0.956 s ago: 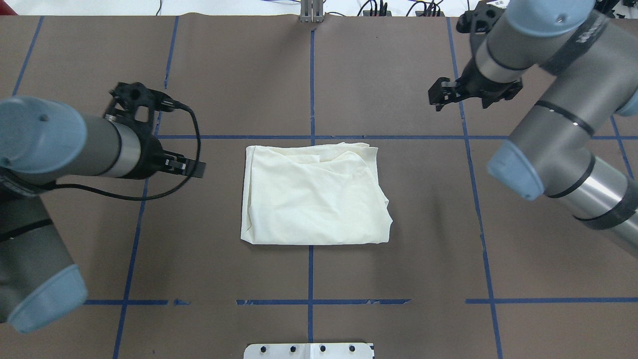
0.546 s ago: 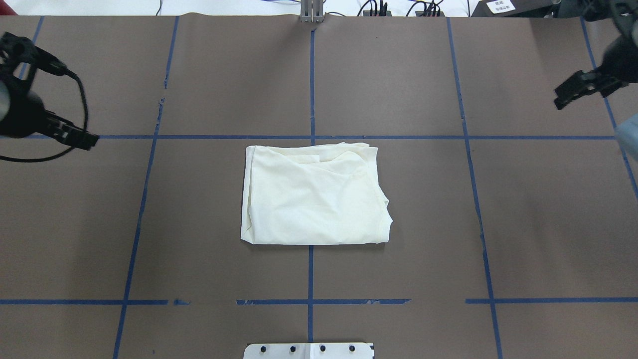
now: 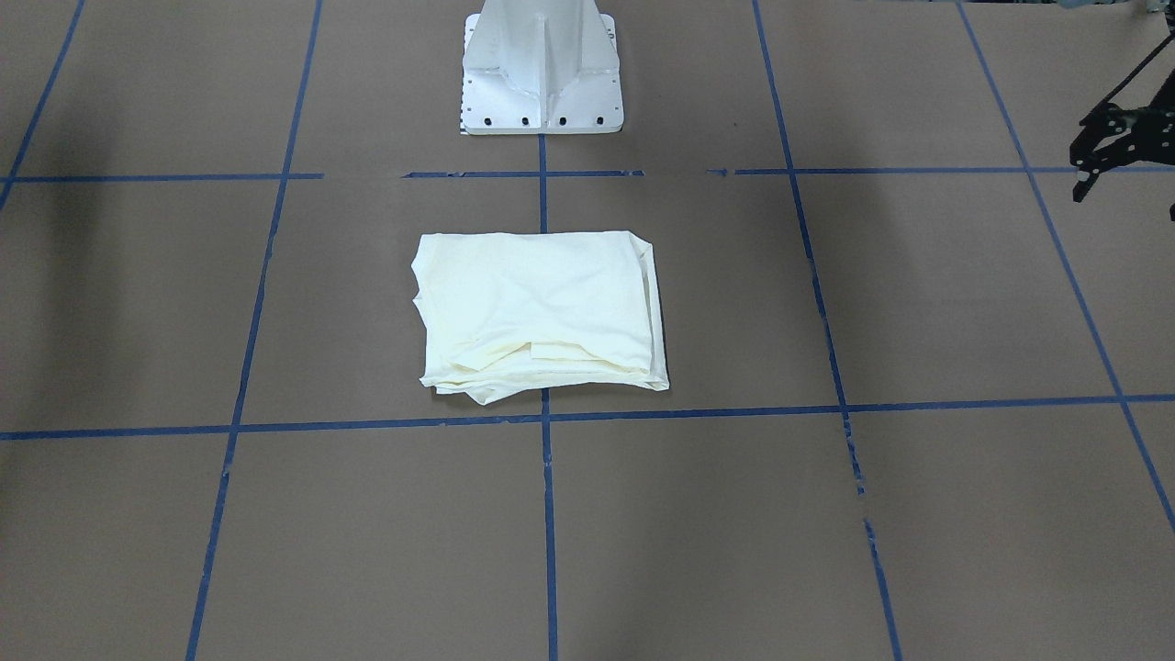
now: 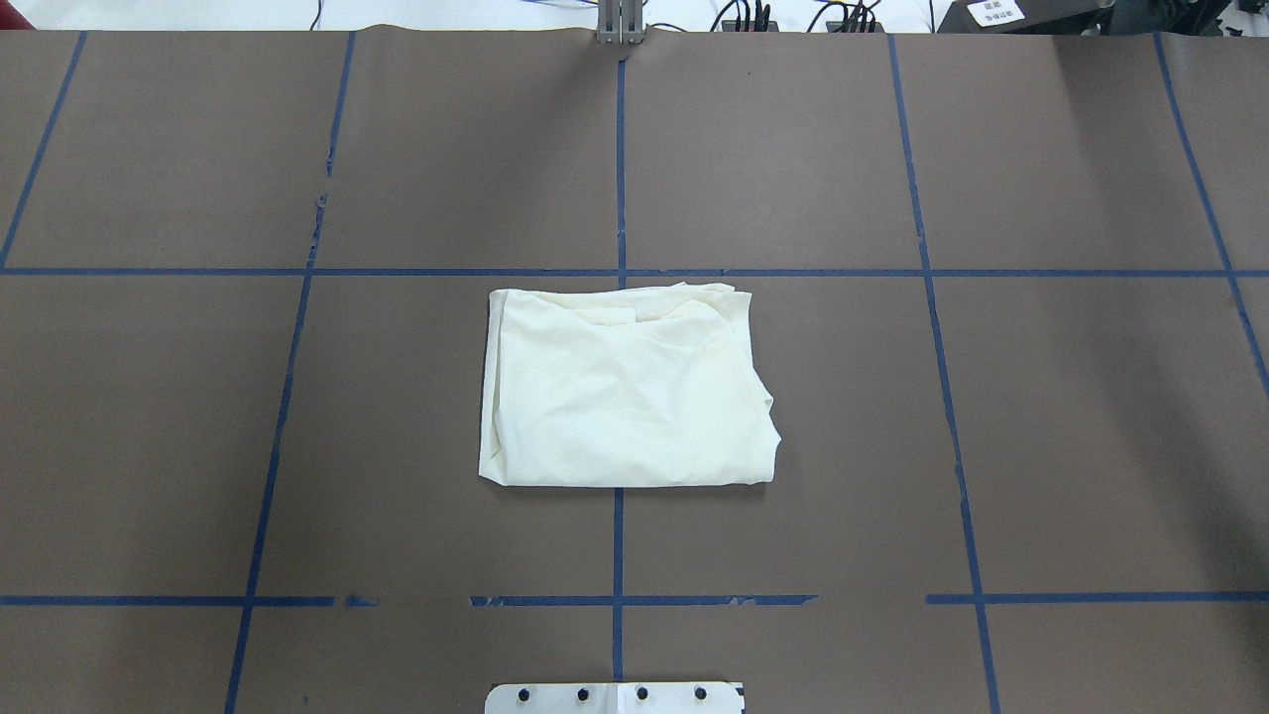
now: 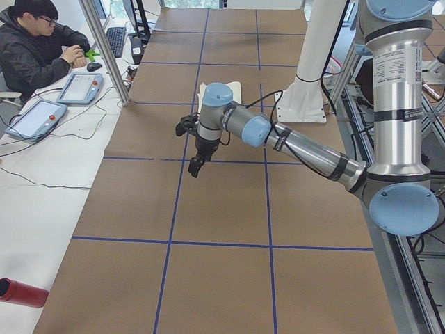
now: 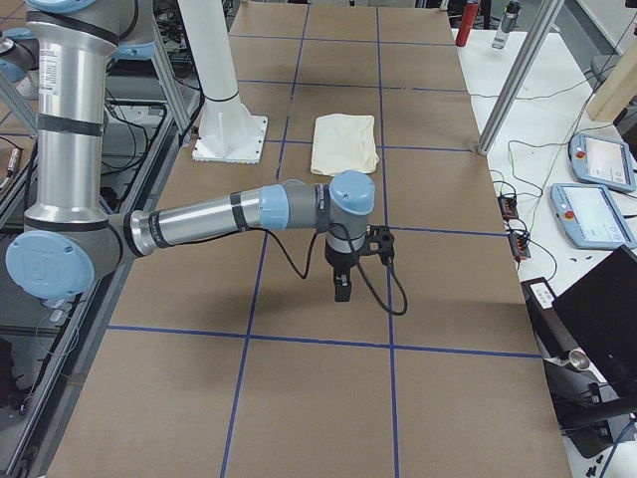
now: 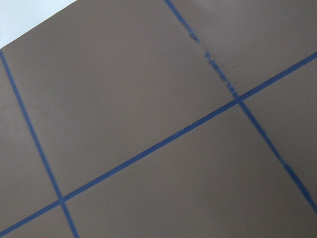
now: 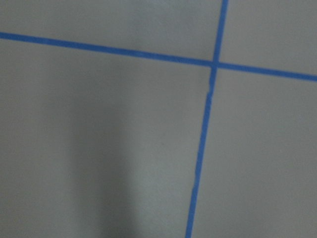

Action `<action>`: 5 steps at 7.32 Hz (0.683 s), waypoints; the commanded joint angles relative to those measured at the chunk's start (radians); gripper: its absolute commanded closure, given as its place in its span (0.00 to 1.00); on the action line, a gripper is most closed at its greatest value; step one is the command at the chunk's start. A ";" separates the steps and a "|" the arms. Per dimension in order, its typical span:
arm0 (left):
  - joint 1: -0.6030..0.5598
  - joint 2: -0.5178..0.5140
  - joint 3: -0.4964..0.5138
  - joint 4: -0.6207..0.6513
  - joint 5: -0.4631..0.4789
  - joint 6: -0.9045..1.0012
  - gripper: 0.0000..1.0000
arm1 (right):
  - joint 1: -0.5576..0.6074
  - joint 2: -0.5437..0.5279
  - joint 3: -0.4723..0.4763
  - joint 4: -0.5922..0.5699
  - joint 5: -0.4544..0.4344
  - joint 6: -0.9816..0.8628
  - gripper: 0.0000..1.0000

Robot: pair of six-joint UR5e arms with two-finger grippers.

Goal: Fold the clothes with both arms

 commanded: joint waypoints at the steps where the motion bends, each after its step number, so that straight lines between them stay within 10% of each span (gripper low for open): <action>1: -0.137 0.044 0.083 -0.005 -0.034 0.071 0.00 | 0.070 -0.121 0.001 0.001 -0.004 -0.005 0.00; 5: -0.281 0.141 0.123 0.007 -0.149 0.271 0.00 | 0.095 -0.122 -0.003 0.001 0.016 -0.104 0.00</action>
